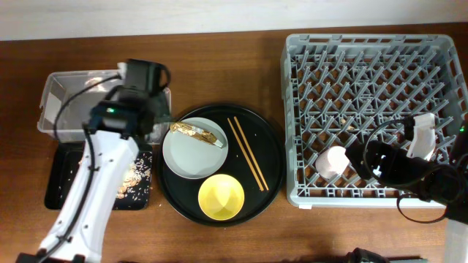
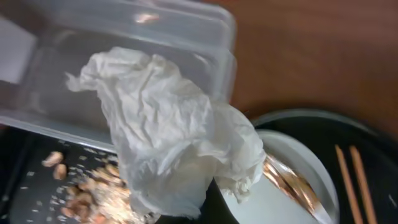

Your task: Sort waste into correct bins and load items into the dishwasher rack

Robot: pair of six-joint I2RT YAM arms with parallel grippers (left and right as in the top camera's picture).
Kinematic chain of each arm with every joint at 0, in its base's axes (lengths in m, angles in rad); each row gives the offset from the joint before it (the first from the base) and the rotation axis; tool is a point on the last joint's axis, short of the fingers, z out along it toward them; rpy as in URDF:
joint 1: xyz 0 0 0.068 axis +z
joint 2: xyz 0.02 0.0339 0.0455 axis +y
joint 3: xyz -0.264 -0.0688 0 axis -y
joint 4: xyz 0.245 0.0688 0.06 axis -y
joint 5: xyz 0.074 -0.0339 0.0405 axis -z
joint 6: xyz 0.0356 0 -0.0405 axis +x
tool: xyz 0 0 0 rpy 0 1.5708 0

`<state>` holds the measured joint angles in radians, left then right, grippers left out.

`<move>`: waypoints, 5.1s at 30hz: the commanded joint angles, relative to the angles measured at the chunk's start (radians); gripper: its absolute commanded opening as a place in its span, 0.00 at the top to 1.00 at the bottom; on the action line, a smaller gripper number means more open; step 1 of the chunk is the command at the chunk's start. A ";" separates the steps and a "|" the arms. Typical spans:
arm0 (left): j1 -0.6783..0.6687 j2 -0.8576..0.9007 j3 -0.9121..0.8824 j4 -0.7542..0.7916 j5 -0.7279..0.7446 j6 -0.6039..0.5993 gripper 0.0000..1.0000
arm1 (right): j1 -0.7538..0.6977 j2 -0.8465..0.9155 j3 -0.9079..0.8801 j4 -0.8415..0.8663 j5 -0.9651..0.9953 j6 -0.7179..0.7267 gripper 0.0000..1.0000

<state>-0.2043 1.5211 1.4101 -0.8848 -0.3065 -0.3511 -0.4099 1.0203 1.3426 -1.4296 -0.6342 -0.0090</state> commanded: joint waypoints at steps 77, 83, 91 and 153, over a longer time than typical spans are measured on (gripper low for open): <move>0.096 -1.360 -0.942 0.467 0.412 0.506 0.01 | -0.002 0.645 0.006 -0.029 0.074 -0.036 0.02; 0.164 -1.516 -1.256 0.739 0.580 0.503 0.01 | -0.002 0.677 0.006 -0.029 0.074 -0.036 0.01; 0.166 -1.516 -1.402 0.831 0.625 0.503 0.01 | -0.002 0.677 0.006 -0.029 0.074 -0.036 0.01; 0.166 -1.515 -1.401 0.831 0.625 0.503 0.01 | 0.588 0.827 0.031 0.615 1.867 0.327 0.96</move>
<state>-0.0444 0.0120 0.0120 -0.0490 0.3042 0.1390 0.1226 1.8145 1.3685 -0.7971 1.1606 0.3462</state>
